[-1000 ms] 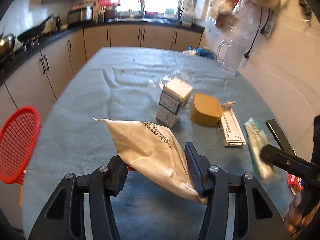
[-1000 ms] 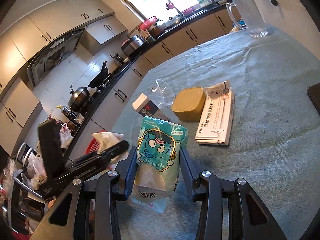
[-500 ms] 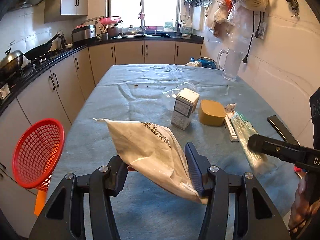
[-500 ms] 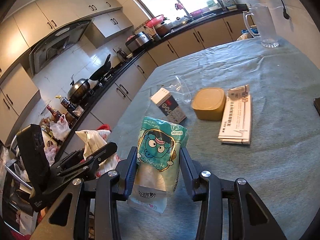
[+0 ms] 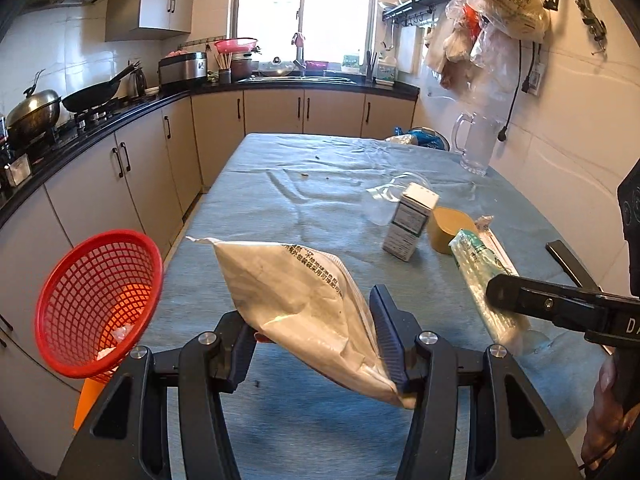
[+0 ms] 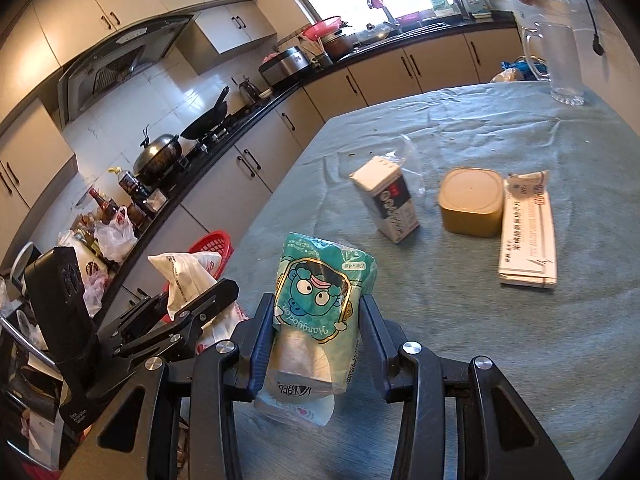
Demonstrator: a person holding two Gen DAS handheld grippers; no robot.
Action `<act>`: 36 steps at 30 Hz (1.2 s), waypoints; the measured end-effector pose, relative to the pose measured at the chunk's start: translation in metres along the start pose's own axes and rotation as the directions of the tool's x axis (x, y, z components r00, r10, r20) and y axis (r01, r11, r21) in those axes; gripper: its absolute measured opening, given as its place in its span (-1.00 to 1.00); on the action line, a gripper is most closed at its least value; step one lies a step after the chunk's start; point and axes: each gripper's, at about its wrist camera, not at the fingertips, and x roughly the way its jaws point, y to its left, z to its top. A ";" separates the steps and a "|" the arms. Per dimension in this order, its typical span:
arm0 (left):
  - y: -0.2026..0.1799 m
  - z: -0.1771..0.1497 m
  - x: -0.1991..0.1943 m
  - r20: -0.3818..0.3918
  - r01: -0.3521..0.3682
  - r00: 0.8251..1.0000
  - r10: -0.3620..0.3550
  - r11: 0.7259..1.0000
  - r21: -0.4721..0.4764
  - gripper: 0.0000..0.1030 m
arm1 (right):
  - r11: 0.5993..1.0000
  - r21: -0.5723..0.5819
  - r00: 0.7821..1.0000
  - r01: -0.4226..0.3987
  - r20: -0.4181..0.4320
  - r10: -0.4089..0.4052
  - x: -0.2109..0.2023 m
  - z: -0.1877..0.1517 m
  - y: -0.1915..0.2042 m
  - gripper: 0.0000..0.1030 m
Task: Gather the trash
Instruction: 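Carry the paper packet and wipes pack over the red basket with both tools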
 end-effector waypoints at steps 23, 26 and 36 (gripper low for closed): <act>0.082 -0.005 -0.010 0.045 -0.016 0.999 0.021 0.993 -0.120 0.03 | 0.996 -0.084 0.996 0.036 -0.080 -0.043 0.053 0.015 0.064 -0.13; 0.099 -0.006 -0.014 0.052 -0.027 0.998 0.035 0.990 -0.140 0.03 | 0.995 -0.097 0.995 0.027 -0.094 -0.036 0.064 0.019 0.075 -0.13; 0.166 -0.005 -0.034 0.076 -0.106 0.989 0.125 0.970 -0.220 0.03 | 0.987 -0.153 0.990 -0.037 -0.137 0.016 0.109 0.032 0.127 -0.13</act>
